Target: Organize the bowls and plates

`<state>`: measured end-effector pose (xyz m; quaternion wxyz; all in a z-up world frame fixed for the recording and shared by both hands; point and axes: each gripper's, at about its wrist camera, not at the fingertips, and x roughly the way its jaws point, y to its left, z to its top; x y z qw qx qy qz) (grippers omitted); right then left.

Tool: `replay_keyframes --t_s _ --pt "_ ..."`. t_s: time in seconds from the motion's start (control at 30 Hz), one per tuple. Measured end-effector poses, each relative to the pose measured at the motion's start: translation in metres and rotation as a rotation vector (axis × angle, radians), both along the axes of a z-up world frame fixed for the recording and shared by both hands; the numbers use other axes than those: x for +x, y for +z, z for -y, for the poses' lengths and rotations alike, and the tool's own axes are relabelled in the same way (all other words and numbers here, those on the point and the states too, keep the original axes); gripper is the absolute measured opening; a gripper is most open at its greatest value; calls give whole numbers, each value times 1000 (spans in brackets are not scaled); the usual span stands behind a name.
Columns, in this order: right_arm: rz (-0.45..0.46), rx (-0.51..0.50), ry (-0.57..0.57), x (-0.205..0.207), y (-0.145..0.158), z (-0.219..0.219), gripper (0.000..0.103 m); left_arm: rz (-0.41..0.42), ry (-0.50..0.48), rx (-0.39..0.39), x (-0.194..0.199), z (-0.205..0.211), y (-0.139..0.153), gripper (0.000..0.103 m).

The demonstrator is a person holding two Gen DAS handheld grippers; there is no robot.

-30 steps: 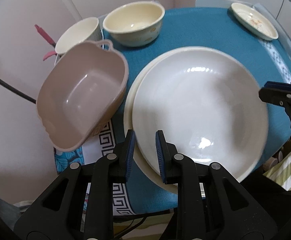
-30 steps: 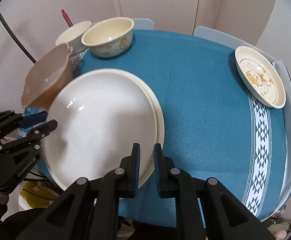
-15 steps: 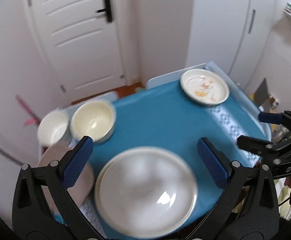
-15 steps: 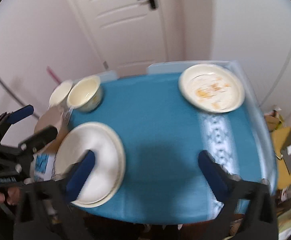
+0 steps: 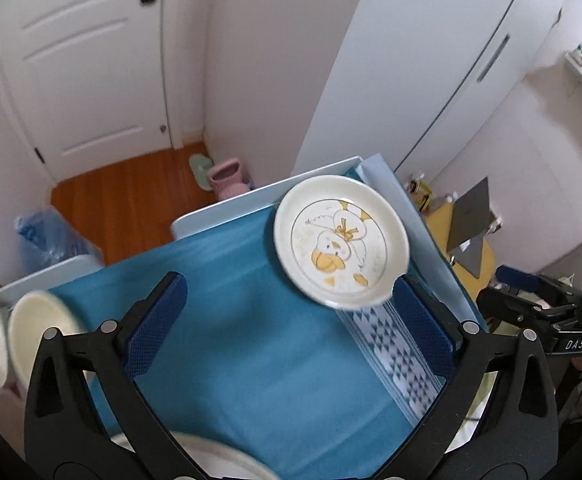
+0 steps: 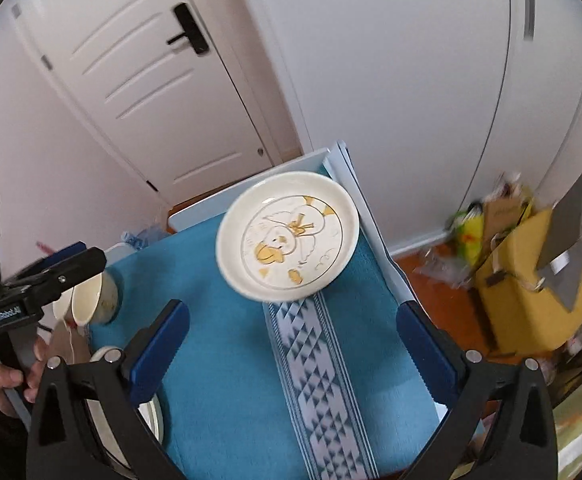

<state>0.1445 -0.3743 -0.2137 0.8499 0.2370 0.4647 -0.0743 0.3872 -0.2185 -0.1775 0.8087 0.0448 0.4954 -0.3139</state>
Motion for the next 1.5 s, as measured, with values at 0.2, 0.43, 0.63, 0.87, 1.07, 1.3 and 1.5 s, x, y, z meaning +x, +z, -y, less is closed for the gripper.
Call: replay_keyframes --t_s 0.2,0.43,0.63,0.87,1.07,1.3,1.5 --pt "-71 153 -18 40 -65 42 77 -59 -53 116 44 58 -60 74" --pt "-81 221 -27 61 -110 52 60 -137 -37 108 74 78 -107 51" --pt "-23 175 -48 68 -109 47 51 -160 -46 127 83 85 -127 31" --pt "-65 93 -91 74 -111 38 20 -138 -39 135 84 84 -132 17" --pt "-77 100 -111 71 -114 49 12 -147 -14 138 82 82 -130 17" --pt "-22 107 -68 71 -99 54 12 -119 34 124 62 70 -108 15" --pt "28 76 62 69 -77 51 12 -59 152 95 37 48 -76 15"
